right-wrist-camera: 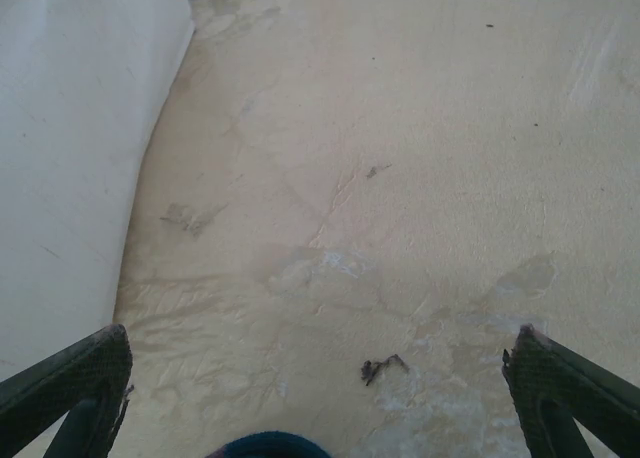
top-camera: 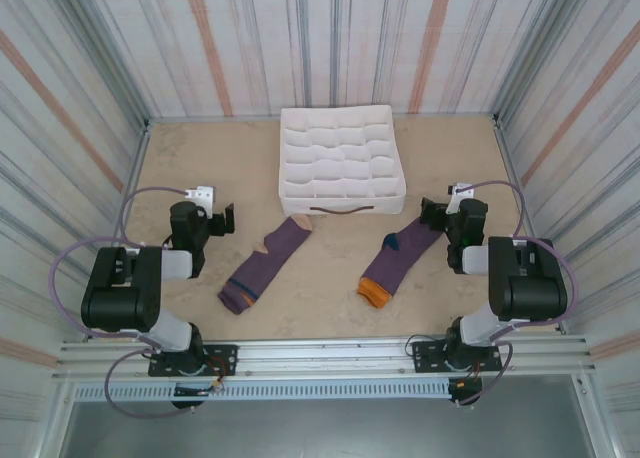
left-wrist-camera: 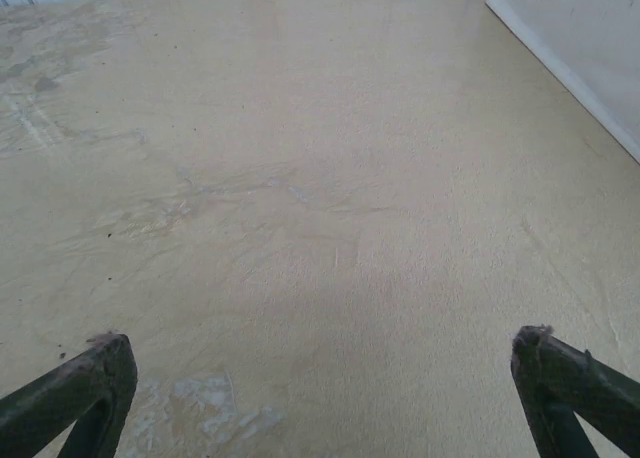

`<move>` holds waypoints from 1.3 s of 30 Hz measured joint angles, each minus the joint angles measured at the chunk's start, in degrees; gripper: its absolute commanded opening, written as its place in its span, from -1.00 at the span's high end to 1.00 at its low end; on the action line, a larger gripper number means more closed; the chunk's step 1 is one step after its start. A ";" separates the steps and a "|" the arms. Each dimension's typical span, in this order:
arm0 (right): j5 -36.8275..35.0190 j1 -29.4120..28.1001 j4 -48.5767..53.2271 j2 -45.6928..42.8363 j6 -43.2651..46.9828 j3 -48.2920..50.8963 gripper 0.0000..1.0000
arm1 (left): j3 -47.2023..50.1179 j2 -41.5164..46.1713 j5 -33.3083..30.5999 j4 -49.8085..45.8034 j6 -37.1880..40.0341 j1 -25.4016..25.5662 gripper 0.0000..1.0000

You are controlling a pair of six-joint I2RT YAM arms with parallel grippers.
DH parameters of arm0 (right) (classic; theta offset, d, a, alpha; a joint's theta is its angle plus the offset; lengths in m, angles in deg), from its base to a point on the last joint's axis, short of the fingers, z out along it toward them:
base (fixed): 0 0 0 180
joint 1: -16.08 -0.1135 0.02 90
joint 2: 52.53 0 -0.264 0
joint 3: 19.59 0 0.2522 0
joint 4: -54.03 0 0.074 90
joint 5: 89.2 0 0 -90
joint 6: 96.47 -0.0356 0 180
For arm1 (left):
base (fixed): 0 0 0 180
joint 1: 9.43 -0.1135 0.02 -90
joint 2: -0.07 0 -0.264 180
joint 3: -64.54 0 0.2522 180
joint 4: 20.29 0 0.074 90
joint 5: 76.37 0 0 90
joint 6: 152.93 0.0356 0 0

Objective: Roll the socks

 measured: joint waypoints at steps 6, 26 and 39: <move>0.00 0.00 0.00 0.00 0.00 0.00 -0.98 | 0.00 0.00 -0.02 0.00 0.00 0.00 -0.97; -0.52 -0.07 3.39 -0.50 0.00 -1.20 -0.98 | -0.83 0.24 -0.07 -1.53 0.04 0.24 -0.97; -10.93 -13.40 47.78 -15.74 -7.85 -25.68 -0.98 | -23.06 12.26 -6.03 -39.82 -9.77 10.21 -0.97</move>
